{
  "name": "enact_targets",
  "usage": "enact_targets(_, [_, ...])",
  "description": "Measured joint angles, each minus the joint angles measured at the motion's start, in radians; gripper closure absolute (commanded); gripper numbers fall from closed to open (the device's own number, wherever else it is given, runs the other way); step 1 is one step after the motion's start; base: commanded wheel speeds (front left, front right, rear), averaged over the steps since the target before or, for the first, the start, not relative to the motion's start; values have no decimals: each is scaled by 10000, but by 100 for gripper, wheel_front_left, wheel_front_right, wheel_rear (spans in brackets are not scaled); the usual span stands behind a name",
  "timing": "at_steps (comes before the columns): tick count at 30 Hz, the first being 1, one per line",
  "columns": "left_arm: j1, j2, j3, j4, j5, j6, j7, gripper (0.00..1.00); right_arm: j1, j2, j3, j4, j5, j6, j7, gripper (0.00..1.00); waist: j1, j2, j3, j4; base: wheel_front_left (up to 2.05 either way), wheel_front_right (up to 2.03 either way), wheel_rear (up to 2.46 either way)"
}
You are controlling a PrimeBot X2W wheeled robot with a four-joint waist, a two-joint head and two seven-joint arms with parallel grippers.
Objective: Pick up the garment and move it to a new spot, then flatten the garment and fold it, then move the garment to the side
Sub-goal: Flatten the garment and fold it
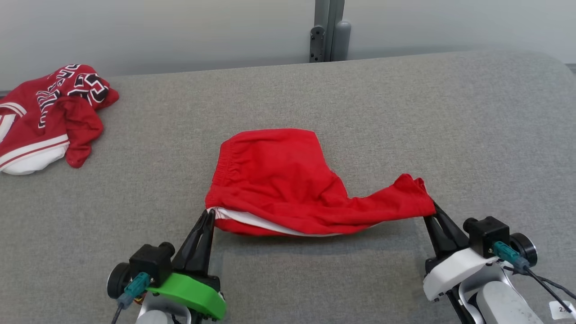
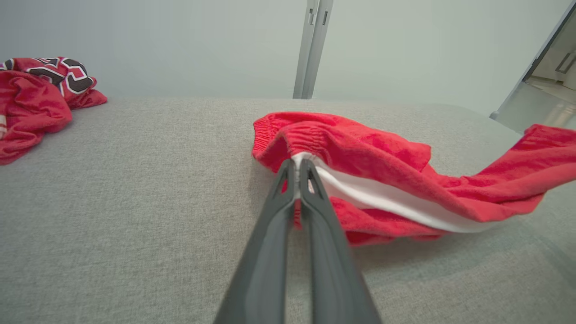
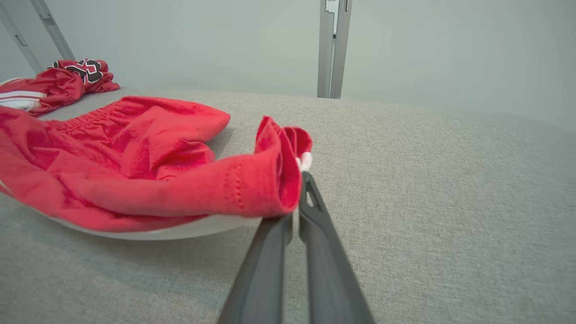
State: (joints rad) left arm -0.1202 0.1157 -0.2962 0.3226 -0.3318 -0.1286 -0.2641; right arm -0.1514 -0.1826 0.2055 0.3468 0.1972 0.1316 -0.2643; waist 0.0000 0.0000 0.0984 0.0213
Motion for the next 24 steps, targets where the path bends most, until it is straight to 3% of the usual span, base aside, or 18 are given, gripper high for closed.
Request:
enact_targets(10, [-137, 209, 263, -1009, 98, -2, 2, 100, 284, -201, -393, -1210, 583, 0, 416, 100, 0, 0, -569, -176, 0, 0, 0])
enact_targets(24, [-656, 545, 111, -2592, 159, 19, 77, 100, 273, -341, -736, -3893, 621, 0, 1233, 100, 0, 0, -1063, -155, 0, 0, 0])
